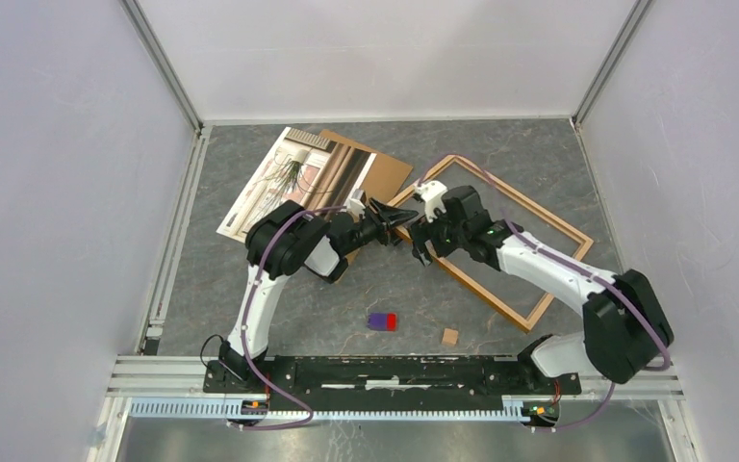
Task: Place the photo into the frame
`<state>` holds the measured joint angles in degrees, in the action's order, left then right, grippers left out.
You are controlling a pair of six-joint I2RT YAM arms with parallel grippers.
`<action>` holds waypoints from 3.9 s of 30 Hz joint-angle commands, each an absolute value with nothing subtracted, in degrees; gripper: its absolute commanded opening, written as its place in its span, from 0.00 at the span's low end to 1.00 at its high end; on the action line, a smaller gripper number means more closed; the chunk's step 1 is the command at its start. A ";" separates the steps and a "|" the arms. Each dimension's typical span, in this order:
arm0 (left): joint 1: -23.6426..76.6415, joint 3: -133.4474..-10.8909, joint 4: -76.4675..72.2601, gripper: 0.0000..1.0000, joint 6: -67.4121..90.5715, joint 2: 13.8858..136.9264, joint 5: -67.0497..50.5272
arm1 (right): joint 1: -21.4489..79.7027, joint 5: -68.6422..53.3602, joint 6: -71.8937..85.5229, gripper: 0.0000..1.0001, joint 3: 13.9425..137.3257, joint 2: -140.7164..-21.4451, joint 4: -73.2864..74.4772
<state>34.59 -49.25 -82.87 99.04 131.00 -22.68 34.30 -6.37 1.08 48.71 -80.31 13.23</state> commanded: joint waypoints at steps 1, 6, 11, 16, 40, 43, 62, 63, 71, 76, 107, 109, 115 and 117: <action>33.32 -50.89 -89.04 0.55 102.32 130.42 -25.03 | 28.89 -7.16 6.08 0.92 51.19 -71.96 18.01; 32.81 -50.54 -89.07 0.60 102.66 130.68 -25.81 | 19.11 -3.19 6.17 0.98 51.21 -66.25 22.16; 32.78 -50.89 -89.12 0.61 102.82 129.94 -26.91 | 8.56 -3.34 6.78 0.98 52.97 -69.76 19.30; 32.61 -51.20 -89.14 0.59 103.45 129.58 -27.42 | 0.72 -8.07 8.91 0.98 58.80 -81.62 13.23; 31.64 -53.61 -89.12 0.53 100.24 127.81 -31.99 | -7.58 -15.58 1.03 0.98 94.79 -122.10 19.42; 31.64 -53.71 -89.12 0.49 99.54 127.73 -32.03 | -8.73 -17.47 1.72 0.98 95.74 -123.52 20.28; 31.33 -54.23 -89.13 0.38 98.78 127.79 -32.19 | -10.61 -33.19 12.48 0.96 84.89 -121.62 13.58; 31.30 -54.33 -89.12 0.38 98.88 127.79 -32.17 | -10.52 -33.46 13.09 0.95 82.63 -120.11 11.97; 31.30 -54.16 -89.12 0.36 99.66 128.18 -31.45 | -10.11 -28.60 10.92 0.90 75.73 -112.79 9.87; 31.38 -54.24 -89.13 0.35 100.18 128.26 -31.38 | -8.81 -24.99 7.68 0.92 73.88 -109.95 10.04; 31.75 -53.90 -89.17 0.39 101.82 127.46 -31.08 | -8.24 -18.14 5.70 0.98 65.01 -102.79 8.91; 31.85 -53.88 -89.13 0.39 101.85 127.53 -31.11 | -8.34 -17.88 5.80 0.98 64.22 -102.36 8.39; 31.74 -53.79 -89.14 0.40 101.95 127.59 -31.11 | -8.37 -17.26 5.14 0.98 61.79 -101.42 7.02; 31.79 -53.87 -89.12 0.41 101.95 127.69 -31.11 | -8.38 -16.36 5.02 0.98 61.22 -100.91 6.98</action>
<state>31.64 -52.71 -83.31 98.89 130.85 -32.71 -8.29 -16.84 5.06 63.26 -103.94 6.96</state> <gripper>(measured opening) 0.420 0.979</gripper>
